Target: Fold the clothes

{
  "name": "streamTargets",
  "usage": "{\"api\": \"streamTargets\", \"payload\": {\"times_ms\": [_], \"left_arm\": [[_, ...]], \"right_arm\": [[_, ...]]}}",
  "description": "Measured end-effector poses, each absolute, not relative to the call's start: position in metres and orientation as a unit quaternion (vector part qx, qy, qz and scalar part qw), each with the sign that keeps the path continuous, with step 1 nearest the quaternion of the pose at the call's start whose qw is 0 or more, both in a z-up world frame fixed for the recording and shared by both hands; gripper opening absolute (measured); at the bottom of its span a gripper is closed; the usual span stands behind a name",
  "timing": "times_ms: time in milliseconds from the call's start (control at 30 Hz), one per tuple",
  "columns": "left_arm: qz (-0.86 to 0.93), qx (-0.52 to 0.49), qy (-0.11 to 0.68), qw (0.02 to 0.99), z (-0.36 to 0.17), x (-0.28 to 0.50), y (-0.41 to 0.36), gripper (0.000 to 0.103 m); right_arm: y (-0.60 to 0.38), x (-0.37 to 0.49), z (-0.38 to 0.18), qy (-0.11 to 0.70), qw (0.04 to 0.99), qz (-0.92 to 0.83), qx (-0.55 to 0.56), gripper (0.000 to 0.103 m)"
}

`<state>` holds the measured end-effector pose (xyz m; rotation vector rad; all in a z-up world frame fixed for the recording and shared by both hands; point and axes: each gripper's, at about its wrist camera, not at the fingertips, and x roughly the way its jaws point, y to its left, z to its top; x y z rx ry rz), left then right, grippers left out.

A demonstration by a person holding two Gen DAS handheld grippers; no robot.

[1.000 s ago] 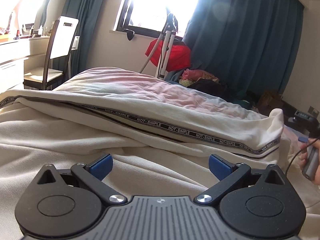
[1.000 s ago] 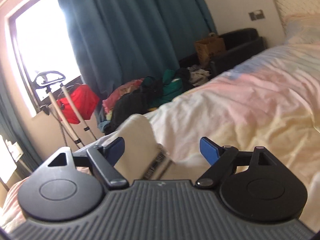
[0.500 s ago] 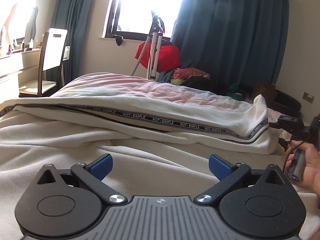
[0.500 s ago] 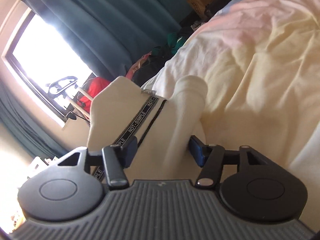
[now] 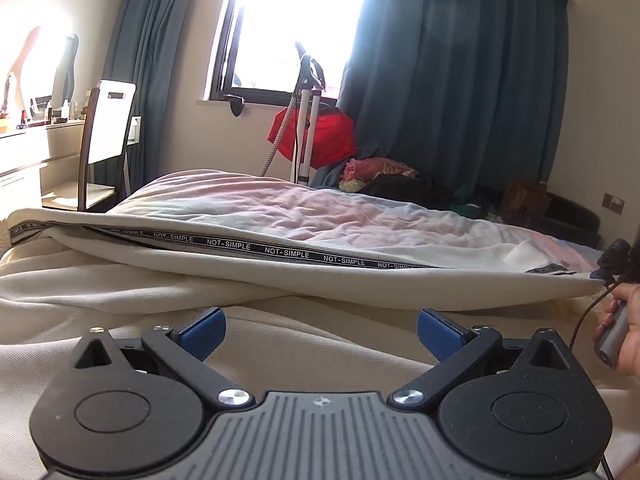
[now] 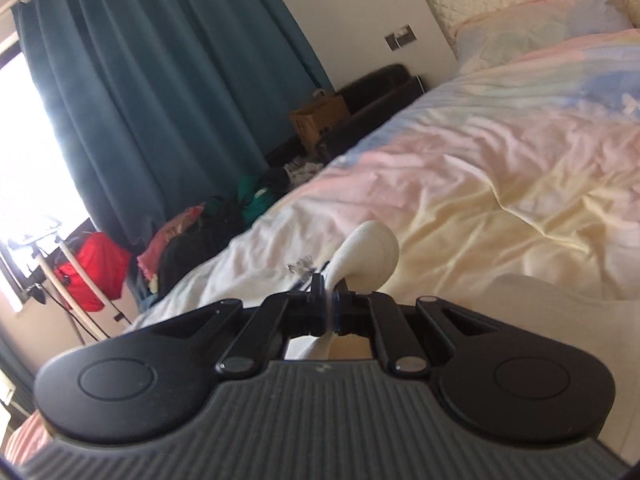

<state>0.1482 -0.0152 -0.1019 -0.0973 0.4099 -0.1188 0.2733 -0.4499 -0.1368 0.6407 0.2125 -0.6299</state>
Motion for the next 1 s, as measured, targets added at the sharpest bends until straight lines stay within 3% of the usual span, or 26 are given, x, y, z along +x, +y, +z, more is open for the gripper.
{"api": "streamTargets", "payload": {"times_ms": [133,267,300,333,367,400,433,700,1000], "left_arm": [[-0.063,-0.033,0.211,0.975,-0.103,0.147,-0.020,0.103],[-0.067,-0.021,0.207,0.976,-0.101,0.145,-0.023,0.103],[-0.066,-0.020,0.206,0.976,-0.100,0.144,-0.023,0.103],[-0.066,-0.020,0.204,0.976,-0.099,0.144,-0.023,0.103],[-0.062,-0.019,0.201,0.977,-0.096,0.143,-0.024,0.103],[-0.052,-0.020,0.197,0.979,-0.093,0.142,-0.023,0.103],[-0.047,-0.019,0.193,0.980,-0.090,0.141,-0.021,0.103],[-0.024,-0.032,0.163,0.986,-0.062,0.118,-0.002,0.103],[-0.056,-0.021,0.158,0.986,-0.035,0.066,0.001,0.103]], "right_arm": [[-0.466,0.271,-0.179,0.185,0.871,-0.319,0.324,0.007],[-0.472,0.269,-0.172,0.208,0.872,-0.293,0.332,0.014],[-0.472,0.268,-0.168,0.214,0.874,-0.287,0.328,0.024],[-0.470,0.264,-0.162,0.216,0.880,-0.280,0.319,0.048],[-0.467,0.258,-0.155,0.212,0.885,-0.269,0.314,0.064],[-0.463,0.251,-0.147,0.208,0.891,-0.259,0.309,0.090],[-0.457,0.243,-0.137,0.205,0.898,-0.251,0.298,0.096],[-0.397,0.166,-0.063,0.194,0.947,-0.149,0.207,0.095],[-0.307,0.070,-0.044,0.165,0.975,-0.029,0.144,0.095]]}}
